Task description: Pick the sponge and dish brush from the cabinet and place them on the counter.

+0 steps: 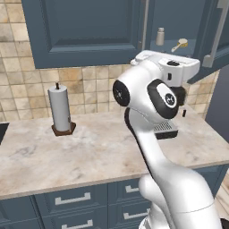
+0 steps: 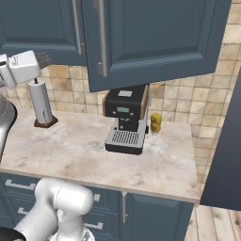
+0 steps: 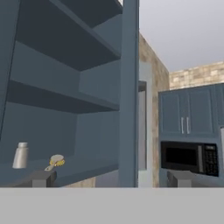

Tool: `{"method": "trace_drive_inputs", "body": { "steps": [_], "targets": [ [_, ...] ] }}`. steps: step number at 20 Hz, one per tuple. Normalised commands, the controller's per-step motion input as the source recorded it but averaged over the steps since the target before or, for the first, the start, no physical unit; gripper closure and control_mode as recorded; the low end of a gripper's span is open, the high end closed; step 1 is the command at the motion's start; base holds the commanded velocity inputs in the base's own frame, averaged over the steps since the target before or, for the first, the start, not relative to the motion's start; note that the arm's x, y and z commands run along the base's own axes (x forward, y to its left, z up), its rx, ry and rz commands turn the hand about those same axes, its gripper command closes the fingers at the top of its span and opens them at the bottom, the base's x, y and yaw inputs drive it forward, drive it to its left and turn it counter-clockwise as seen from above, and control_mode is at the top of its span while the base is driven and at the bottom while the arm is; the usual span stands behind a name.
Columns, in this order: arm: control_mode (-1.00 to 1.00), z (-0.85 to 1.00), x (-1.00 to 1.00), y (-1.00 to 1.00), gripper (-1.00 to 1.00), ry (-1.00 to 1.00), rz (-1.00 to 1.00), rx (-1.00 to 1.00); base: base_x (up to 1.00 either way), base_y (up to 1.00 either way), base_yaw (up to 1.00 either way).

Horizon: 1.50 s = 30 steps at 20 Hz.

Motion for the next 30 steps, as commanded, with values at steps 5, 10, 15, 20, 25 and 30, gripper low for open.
{"method": "trace_drive_inputs", "body": {
  "steps": [5, 10, 15, 20, 25, 30],
  "targets": [
    [-1.00, -0.01, 0.28, -0.24, -1.00, 0.00, 0.00, 0.01, 0.00, 0.00, 0.00],
    [-1.00, -0.01, 0.27, -0.23, -1.00, 0.00, 0.00, 0.01, 0.00, 0.00, 0.00],
    [-1.00, -0.03, 0.29, -0.17, -1.00, 0.00, 0.00, 0.01, 0.00, 0.00, 0.00],
    [-1.00, -0.03, 0.30, -0.14, -1.00, 0.00, 0.00, 0.01, 0.00, 0.00, 0.00],
    [-1.00, -0.02, 0.27, -0.15, -1.00, 0.00, 0.00, 0.00, 0.00, 0.00, 0.00],
    [-1.00, 0.00, 0.15, -0.21, -1.00, 0.00, -0.02, 0.00, 0.00, 0.00, 0.00]
  ]
}}
